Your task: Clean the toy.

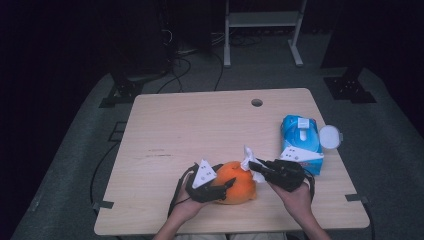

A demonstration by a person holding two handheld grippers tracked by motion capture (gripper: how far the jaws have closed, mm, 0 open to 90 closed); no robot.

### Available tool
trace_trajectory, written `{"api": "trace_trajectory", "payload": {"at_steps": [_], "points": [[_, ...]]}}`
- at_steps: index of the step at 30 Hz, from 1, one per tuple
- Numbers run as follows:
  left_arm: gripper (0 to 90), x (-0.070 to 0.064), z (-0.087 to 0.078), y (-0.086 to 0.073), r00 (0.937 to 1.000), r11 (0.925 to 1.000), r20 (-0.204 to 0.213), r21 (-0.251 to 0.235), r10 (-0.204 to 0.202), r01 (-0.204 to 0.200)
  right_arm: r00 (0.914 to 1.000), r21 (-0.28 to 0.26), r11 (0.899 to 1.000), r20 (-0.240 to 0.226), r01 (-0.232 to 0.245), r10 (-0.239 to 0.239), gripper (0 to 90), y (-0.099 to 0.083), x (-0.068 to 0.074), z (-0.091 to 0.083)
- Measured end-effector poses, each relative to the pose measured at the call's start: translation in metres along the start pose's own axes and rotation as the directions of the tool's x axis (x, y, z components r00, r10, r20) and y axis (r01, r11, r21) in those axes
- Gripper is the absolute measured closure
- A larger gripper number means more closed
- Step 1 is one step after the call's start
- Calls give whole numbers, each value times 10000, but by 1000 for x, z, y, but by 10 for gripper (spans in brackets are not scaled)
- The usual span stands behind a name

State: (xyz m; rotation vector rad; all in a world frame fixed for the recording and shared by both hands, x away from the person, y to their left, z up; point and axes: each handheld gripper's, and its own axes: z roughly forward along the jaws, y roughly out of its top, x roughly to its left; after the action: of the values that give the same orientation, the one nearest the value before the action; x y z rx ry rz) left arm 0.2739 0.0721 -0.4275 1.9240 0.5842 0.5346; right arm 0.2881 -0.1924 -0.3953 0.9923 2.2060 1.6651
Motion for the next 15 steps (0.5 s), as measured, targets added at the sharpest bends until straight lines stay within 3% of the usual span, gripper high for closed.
{"api": "trace_trajectory", "payload": {"at_steps": [3,5,6,8,10,11,13,15], "points": [[388,-3,0,-2,9997,9999,211,54,132,-133,9999,254,9996,92,-109,106,800,-6,-5,6],[323,-2,-3,-2,9978,9999,659,133,-32,23,9997,478,9986,22,-225,224,800,-12,-8,9],[275,-2,-3,-2,9978,9999,659,133,-32,23,9997,478,9986,22,-225,224,800,-12,-8,9],[192,9,-4,-4,9928,9966,919,364,-764,733,9992,761,9966,-243,-305,324,799,-17,-7,11],[138,16,0,-10,9849,9883,995,717,-1416,1348,9988,957,9952,-413,-217,258,799,-18,-5,12],[135,18,3,-12,9788,9842,1190,803,-1667,1578,9992,999,9949,-365,-133,170,799,-18,-3,12],[204,18,5,-14,9761,9827,1264,795,-1767,1675,9995,1044,9945,-309,14,19,799,-16,-1,11],[313,12,3,-10,9887,9914,890,625,-1202,1149,9998,993,9950,-212,72,-51,799,-14,0,11]]}}
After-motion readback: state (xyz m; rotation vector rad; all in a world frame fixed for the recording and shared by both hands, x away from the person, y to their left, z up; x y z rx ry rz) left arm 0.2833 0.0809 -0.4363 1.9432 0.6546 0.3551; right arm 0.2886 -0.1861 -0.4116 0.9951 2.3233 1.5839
